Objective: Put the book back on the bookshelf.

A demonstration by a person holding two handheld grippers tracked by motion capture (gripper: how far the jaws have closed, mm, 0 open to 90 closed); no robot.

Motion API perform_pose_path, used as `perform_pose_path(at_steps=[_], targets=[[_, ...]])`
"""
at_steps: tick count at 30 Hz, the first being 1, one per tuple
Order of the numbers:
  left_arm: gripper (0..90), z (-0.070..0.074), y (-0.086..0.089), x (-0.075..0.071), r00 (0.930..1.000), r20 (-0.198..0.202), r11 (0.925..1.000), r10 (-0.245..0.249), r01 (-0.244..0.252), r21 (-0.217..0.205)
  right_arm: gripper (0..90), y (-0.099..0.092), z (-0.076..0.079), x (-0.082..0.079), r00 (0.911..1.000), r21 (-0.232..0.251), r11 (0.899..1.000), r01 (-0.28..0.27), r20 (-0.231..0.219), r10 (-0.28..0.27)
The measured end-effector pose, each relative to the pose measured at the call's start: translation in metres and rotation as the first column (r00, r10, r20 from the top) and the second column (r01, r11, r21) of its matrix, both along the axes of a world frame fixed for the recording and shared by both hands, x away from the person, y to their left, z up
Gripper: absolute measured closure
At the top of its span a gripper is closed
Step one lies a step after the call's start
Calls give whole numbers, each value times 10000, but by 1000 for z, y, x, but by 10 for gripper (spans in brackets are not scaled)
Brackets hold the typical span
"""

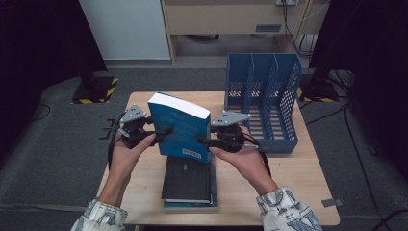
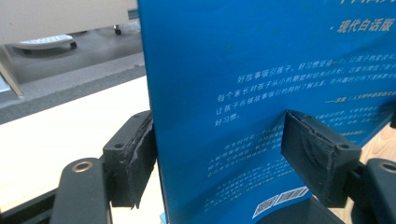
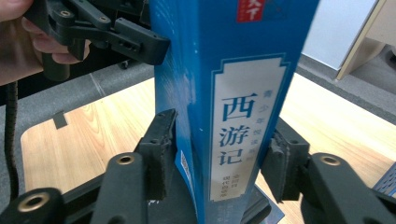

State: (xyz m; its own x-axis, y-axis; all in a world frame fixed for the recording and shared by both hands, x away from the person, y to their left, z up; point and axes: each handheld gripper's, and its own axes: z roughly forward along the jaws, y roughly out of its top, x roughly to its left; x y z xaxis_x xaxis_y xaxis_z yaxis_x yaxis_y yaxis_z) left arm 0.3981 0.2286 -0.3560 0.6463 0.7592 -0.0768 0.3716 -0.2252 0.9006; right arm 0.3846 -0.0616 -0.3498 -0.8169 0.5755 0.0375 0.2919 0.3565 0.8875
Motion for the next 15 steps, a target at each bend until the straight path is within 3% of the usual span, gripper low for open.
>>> perform_pose_path(at_steps=[9,15], targets=[[265,0,-2,1,10000,37,10000,20,-20,18,445,0,1,8,9989,96,9989,-448,-119,449],[270,1,-1,-3,10000,43,10000,-11,11,47,317,12,5,10,9972,102,9972,-745,80,744]])
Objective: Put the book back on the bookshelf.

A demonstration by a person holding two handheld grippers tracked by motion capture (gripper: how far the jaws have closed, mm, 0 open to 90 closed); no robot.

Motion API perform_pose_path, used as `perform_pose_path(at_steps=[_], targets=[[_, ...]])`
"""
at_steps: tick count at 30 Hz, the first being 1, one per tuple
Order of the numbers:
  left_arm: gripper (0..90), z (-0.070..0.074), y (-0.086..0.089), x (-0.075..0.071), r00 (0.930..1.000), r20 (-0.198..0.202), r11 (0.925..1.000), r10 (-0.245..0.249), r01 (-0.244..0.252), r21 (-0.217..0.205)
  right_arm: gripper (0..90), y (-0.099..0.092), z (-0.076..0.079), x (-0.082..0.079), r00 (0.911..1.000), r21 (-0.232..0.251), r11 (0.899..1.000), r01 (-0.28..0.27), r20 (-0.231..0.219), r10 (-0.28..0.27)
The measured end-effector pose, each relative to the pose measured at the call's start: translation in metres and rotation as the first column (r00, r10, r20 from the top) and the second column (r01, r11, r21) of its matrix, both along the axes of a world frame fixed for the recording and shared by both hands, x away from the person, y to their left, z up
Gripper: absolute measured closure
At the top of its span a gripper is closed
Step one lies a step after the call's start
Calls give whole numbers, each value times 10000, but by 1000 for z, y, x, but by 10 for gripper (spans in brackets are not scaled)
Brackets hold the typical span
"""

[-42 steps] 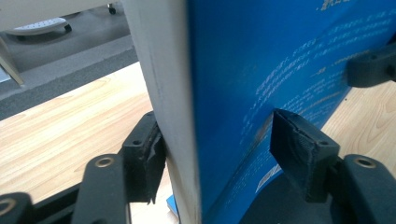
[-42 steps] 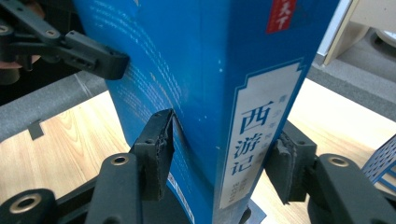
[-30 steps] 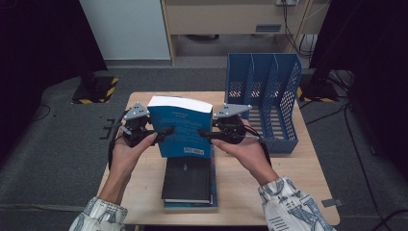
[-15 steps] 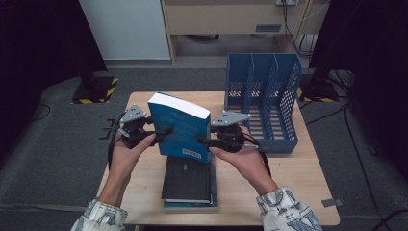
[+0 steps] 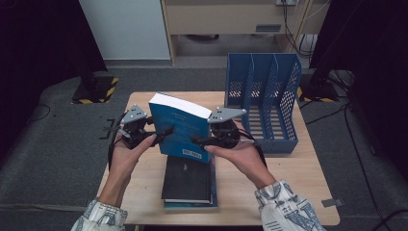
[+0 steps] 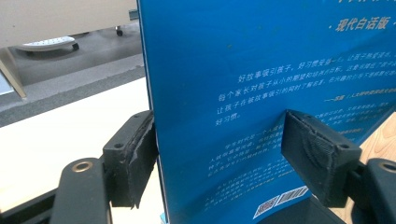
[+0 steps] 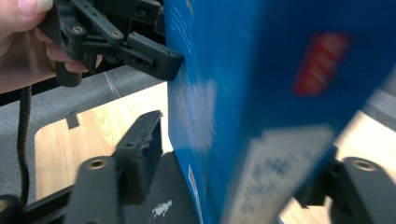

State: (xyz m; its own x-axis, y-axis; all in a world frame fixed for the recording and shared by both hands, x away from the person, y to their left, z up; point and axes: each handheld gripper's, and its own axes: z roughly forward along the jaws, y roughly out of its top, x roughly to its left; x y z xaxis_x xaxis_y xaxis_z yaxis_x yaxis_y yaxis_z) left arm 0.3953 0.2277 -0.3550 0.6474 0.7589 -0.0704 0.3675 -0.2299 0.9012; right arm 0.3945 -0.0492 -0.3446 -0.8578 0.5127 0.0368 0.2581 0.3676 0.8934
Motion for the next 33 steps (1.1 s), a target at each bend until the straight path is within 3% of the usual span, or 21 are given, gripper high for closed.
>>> perform_pose_path(at_steps=[4,5,8,14,21,33], targets=[[271,0,0,-2,10000,-12,10000,1,-1,-15,267,5,2,0,9999,65,9999,-86,144,85],[259,0,0,-3,10000,73,10000,19,-19,20,235,5,1,0,9993,134,9993,-355,148,353],[231,-1,-1,-4,9999,146,9999,-87,86,98,240,6,1,0,9985,154,9987,-494,233,491],[231,-2,-1,-5,9998,218,10000,33,-34,33,448,1,4,7,9990,160,9991,-395,235,391],[252,-3,-3,-4,9994,251,9997,246,-248,69,556,4,6,7,9992,48,9999,-127,375,125],[264,0,-5,5,9998,108,9996,151,-153,240,570,9,9,-2,9996,1,9999,138,252,-138]])
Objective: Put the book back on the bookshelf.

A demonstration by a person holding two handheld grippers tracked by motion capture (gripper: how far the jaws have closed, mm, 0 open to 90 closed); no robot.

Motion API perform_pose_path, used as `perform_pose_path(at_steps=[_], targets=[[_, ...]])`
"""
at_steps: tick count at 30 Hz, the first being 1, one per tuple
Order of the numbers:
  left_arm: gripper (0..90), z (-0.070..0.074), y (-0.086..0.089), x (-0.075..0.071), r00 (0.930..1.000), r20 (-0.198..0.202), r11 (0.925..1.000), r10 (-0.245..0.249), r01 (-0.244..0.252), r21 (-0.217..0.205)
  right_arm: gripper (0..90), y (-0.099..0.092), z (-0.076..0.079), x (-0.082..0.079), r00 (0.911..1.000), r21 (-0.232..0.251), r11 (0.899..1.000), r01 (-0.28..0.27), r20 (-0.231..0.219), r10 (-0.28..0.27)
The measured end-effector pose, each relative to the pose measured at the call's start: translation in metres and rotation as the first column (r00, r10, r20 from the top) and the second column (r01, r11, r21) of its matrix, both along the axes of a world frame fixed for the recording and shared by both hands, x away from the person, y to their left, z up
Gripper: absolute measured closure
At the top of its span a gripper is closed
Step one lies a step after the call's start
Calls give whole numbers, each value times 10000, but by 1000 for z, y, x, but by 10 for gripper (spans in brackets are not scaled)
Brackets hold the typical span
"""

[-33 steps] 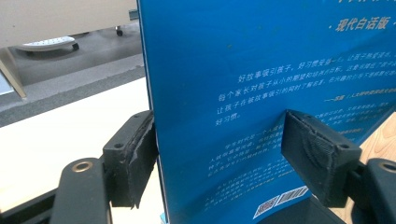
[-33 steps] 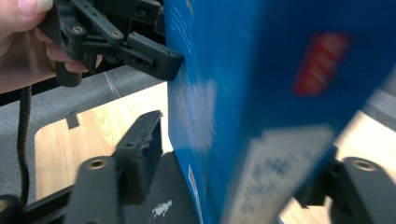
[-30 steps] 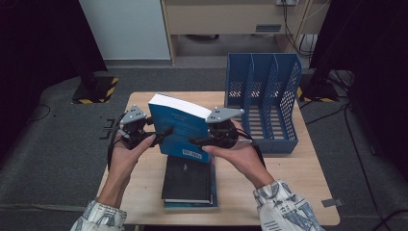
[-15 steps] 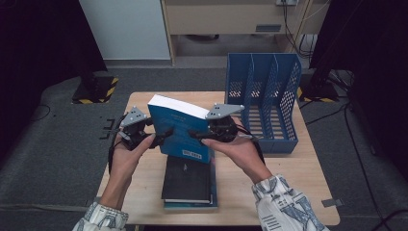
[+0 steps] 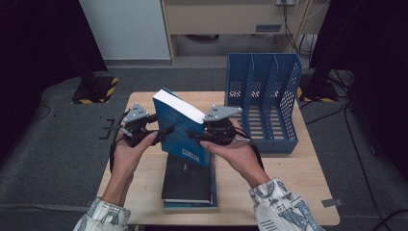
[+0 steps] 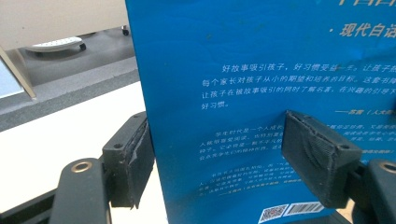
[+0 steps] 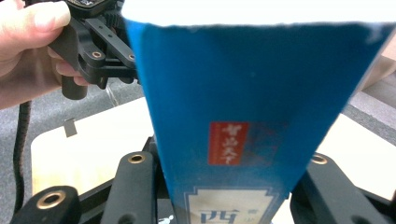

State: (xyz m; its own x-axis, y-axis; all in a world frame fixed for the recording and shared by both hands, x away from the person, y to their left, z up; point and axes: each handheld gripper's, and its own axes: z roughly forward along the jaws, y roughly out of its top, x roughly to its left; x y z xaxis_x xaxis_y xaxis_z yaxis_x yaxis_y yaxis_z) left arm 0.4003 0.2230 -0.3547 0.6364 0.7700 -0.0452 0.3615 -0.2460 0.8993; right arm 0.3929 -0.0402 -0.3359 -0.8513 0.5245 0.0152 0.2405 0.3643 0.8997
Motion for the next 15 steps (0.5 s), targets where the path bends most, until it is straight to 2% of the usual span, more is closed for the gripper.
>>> perform_pose_path(at_steps=[10,15], targets=[[264,0,2,-5,10000,-4,9999,-6,6,-163,568,-2,0,1,9996,93,9996,-280,-59,280],[266,0,3,-6,10000,-10,9997,-17,17,-230,558,-2,0,3,9993,360,9988,-317,-181,324]])
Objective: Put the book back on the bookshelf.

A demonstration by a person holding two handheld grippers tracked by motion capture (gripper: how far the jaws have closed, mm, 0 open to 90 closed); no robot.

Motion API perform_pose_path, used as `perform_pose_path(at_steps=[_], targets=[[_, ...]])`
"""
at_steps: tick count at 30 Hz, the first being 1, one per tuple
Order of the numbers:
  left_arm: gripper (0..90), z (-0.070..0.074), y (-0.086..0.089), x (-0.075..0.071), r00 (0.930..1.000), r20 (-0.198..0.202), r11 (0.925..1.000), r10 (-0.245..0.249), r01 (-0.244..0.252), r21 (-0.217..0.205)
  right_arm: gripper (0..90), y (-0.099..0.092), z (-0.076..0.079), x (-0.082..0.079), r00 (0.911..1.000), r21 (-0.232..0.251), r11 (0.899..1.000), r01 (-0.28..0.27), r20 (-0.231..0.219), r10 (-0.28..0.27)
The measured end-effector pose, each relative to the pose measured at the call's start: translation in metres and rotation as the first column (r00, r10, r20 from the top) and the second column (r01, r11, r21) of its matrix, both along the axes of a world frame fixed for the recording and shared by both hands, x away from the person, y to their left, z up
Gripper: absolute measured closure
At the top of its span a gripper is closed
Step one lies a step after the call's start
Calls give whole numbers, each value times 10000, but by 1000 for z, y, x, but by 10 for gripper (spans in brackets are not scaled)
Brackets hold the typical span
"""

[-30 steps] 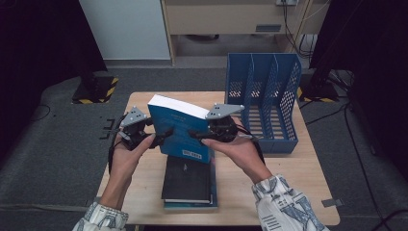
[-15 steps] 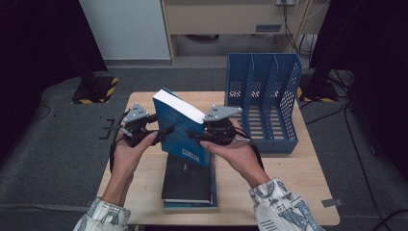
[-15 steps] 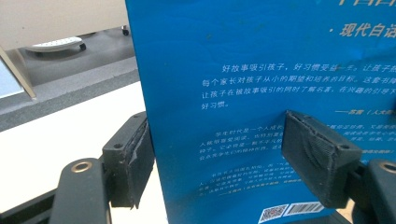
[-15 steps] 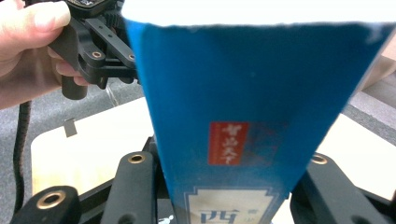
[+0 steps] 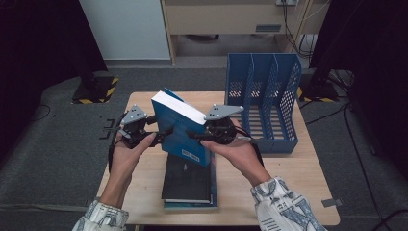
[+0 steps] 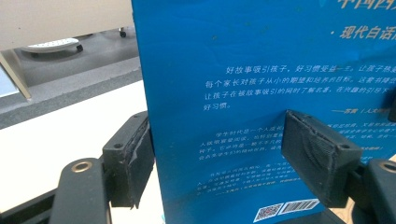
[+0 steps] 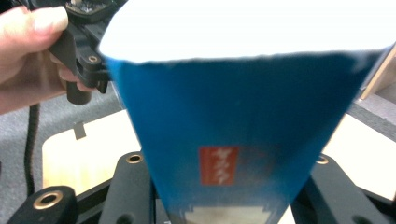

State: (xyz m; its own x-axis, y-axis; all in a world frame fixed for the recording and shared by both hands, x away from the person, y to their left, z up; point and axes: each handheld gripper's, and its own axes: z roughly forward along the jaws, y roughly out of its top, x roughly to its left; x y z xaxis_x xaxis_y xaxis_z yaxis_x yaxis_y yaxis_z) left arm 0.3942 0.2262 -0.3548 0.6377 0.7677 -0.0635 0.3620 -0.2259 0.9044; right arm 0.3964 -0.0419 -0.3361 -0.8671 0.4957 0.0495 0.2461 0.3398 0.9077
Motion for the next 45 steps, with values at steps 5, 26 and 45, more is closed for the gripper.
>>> perform_pose_path(at_steps=[5,26,45], targets=[[278,0,0,-1,10000,36,10000,39,-39,40,554,2,2,3,10000,127,9999,15,-12,-15],[204,-38,18,-24,9989,-269,9992,389,-386,128,567,7,9,7,9999,307,9995,118,91,-121],[124,-131,82,-43,9639,-1531,9744,2179,-2059,904,605,6,8,14,9982,661,9962,573,-190,-562]])
